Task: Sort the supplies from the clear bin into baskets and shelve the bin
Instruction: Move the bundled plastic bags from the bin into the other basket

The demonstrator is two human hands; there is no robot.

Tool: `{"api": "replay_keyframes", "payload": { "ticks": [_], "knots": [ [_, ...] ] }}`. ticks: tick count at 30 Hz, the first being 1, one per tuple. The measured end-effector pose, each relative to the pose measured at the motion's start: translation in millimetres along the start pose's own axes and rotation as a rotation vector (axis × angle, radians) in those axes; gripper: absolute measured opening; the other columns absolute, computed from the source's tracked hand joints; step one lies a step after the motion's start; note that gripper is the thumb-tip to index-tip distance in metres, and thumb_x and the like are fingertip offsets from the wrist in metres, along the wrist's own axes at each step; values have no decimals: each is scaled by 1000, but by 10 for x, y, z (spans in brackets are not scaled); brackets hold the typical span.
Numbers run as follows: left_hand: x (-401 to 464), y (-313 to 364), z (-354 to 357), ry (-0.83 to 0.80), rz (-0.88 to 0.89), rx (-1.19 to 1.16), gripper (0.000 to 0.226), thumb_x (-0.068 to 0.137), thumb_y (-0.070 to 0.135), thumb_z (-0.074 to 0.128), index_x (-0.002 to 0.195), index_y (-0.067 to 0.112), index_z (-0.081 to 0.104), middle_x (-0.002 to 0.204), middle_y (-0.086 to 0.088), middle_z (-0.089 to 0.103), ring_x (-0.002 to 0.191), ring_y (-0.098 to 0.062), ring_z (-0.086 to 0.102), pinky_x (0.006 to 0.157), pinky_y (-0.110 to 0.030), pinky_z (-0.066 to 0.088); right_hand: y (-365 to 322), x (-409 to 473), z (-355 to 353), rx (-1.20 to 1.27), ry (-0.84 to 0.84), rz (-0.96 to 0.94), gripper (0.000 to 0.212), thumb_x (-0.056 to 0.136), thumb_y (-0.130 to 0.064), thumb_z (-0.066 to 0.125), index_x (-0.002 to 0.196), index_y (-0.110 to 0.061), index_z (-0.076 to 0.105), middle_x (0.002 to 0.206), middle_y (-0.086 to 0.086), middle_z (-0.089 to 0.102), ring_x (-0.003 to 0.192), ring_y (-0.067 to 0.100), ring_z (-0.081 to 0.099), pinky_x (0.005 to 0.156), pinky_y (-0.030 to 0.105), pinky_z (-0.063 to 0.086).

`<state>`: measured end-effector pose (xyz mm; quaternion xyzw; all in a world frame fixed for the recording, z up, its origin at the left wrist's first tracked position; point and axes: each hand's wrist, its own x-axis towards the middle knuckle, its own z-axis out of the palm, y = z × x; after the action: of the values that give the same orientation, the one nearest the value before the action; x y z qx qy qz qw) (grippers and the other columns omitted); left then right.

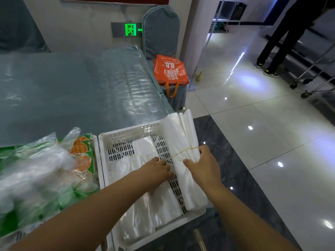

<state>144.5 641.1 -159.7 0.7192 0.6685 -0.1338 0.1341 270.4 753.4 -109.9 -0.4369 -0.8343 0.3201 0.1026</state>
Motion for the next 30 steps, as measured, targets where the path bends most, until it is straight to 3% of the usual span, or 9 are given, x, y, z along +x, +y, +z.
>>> {"api": "replay_keyframes", "payload": {
  "ticks": [6,14,17,21,25,27,30],
  "knots": [
    [-49,-42,30,22,78,37,58,74,18,71,126,22,46,119,-7,48,108,-27,40,91,-39,36,34,2,-25,33,25,23,36,74,-31,71,94,-23,42,76,-14,51,65,2,52,54,22,42],
    [-56,-23,-9,-29,83,59,48,74,25,72,119,21,56,120,-4,51,115,-26,37,97,-39,32,-8,0,52,-37,0,-29,37,75,-33,71,93,-24,40,77,-14,51,65,6,53,51,20,37],
    [-162,-36,7,61,81,17,33,77,13,62,109,20,61,112,-1,60,115,-24,44,100,-37,26,-56,-32,133,-77,-15,-63,36,77,-34,70,92,-26,38,81,-9,53,69,11,55,53,22,38],
    [-397,-65,13,228,81,-21,25,76,10,61,98,21,63,90,0,67,94,-22,58,104,-38,28,-105,-110,318,-114,-20,-83,36,79,-34,68,98,-25,39,77,-11,48,64,9,51,49,20,33],
    [-546,-48,11,300,87,48,28,61,17,75,83,29,63,67,12,61,66,-11,57,83,-27,49,-85,-191,510,-164,-62,-53,35,81,-33,64,104,-26,39,73,-11,48,64,12,53,55,28,39],
    [-591,-18,35,301,84,51,28,57,17,75,77,27,59,62,11,56,58,-11,52,71,-23,49,-60,-210,569,-154,-88,-59,34,81,-34,64,102,-29,38,75,-11,51,67,14,56,57,30,43],
    [-614,12,56,302,85,86,30,54,18,76,78,25,59,63,9,56,58,-12,52,67,-25,50,-45,-207,602,-124,-92,-62,33,80,-34,65,94,-30,35,75,-12,52,68,15,57,61,34,49]
  ]
}}
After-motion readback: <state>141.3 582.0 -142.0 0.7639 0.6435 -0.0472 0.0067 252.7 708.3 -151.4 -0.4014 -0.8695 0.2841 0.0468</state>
